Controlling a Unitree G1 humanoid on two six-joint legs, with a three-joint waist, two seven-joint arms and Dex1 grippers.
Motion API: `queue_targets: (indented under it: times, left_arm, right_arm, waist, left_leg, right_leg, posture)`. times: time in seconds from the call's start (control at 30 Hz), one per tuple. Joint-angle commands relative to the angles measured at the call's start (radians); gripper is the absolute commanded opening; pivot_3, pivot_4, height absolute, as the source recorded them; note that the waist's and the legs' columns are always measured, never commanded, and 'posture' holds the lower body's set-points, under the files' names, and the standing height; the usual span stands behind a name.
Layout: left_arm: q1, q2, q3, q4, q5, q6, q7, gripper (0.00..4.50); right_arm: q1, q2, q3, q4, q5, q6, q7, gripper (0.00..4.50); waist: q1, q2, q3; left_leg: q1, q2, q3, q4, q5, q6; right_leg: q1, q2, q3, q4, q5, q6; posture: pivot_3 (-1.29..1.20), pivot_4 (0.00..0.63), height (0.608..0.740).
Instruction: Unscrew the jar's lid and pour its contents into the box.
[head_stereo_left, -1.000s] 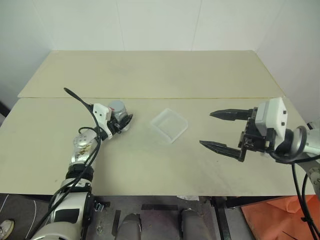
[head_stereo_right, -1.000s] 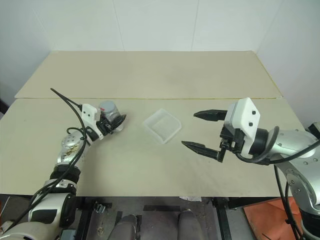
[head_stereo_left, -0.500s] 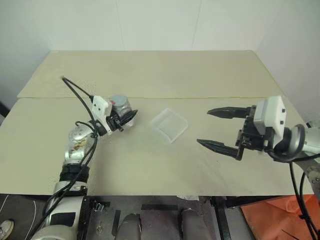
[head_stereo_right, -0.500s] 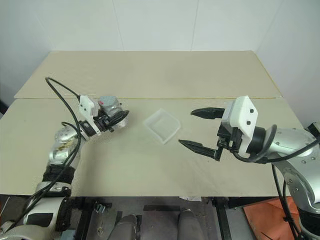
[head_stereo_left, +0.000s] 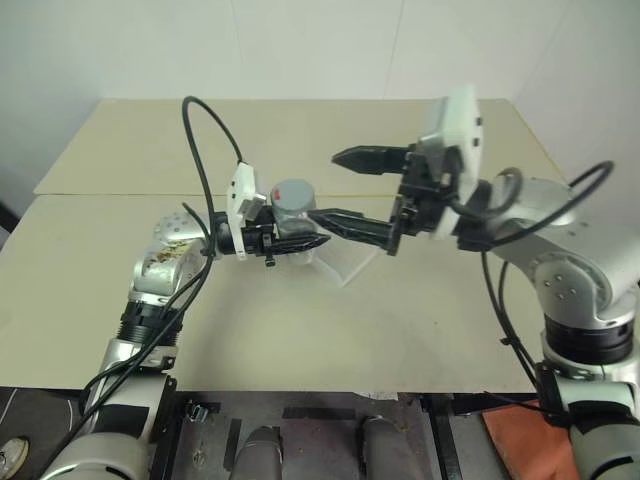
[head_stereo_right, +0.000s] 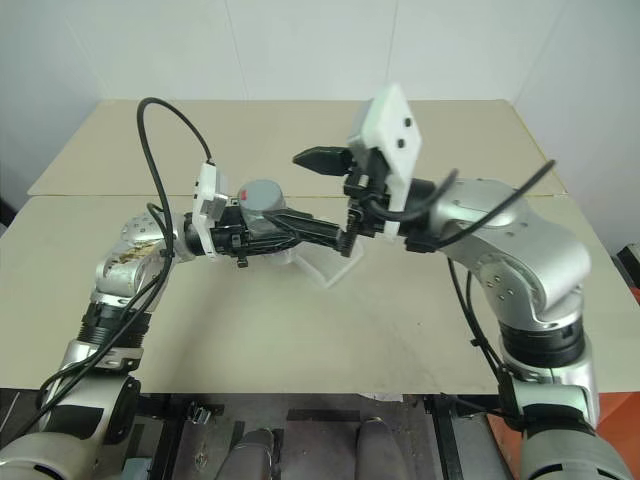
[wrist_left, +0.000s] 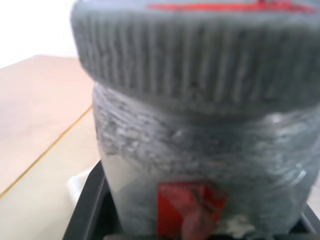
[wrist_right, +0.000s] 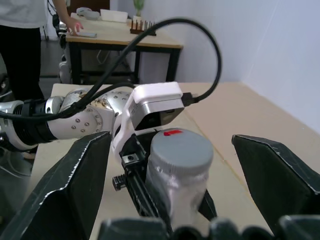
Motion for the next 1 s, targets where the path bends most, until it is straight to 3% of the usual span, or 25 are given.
queue_targets:
  times: [0.03, 0.47, 0.57, 0.7, 0.87, 1.0]
  left_arm:
    - [-0.050, -0.009, -0.008, -0.005, -0.005, -0.033, -0.046, 2.04]
    - [-0.062, -0.011, -0.002, -0.015, -0.010, -0.043, -0.096, 2.04]
    - [-0.063, -0.008, 0.002, -0.021, -0.014, -0.038, -0.098, 2.04]
    - [-0.061, -0.002, 0.010, -0.028, -0.024, -0.032, -0.105, 2.04]
    - [-0.058, 0.013, 0.051, -0.066, -0.117, 0.018, -0.160, 2.04]
    - [-0.047, 0.042, 0.068, -0.109, -0.178, 0.052, -0.224, 2.04]
  right_arm:
    - [-0.041, 0.027, 0.015, 0.007, -0.018, 0.024, -0.023, 4.50]
    - [-0.058, 0.097, 0.025, 0.051, -0.064, 0.041, -0.042, 4.50]
    - [-0.054, 0.097, 0.019, 0.050, -0.055, 0.046, -0.033, 3.95]
    - [-0.045, 0.093, 0.014, 0.051, -0.044, 0.046, -0.007, 2.75]
    - [-0.021, 0.056, 0.013, 0.075, -0.017, 0.021, 0.114, 2.75]
    - [-0.018, 0.016, 0.012, 0.164, 0.008, -0.055, 0.337, 2.75]
  waist:
    - [0.000, 0.000, 0.000]
    - [-0.017, 0.000, 0.000]
    - [-0.021, 0.000, 0.000]
    - [-0.024, 0.000, 0.000]
    - [-0.024, 0.000, 0.000]
    - [-0.025, 0.000, 0.000]
  left_leg:
    - [-0.002, 0.000, 0.000, 0.000, 0.000, 0.000]
    - [-0.004, 0.000, 0.000, 0.000, 0.001, -0.001]
    - [-0.004, 0.000, 0.000, 0.000, 0.001, -0.001]
    - [-0.004, 0.000, -0.001, 0.000, 0.001, -0.001]
    - [-0.004, 0.000, -0.001, 0.000, 0.001, -0.001]
    - [-0.003, 0.000, -0.001, 0.000, 0.001, -0.001]
  right_leg:
    - [-0.002, 0.000, 0.000, 0.001, 0.000, 0.000]
    - [-0.005, 0.000, 0.000, 0.003, 0.000, 0.000]
    - [-0.005, 0.000, 0.000, 0.003, 0.000, 0.000]
    - [-0.005, 0.000, 0.000, 0.003, 0.000, 0.000]
    - [-0.005, 0.000, 0.000, 0.003, 0.000, 0.000]
    - [-0.005, 0.000, 0.000, 0.003, 0.000, 0.000]
  posture:
    - [0.00, 0.150, 0.740]
    - [0.00, 0.150, 0.740]
    - [0.00, 0.150, 0.740]
    - [0.00, 0.150, 0.740]
    - [0.00, 0.150, 0.740]
    - [0.00, 0.150, 0.740]
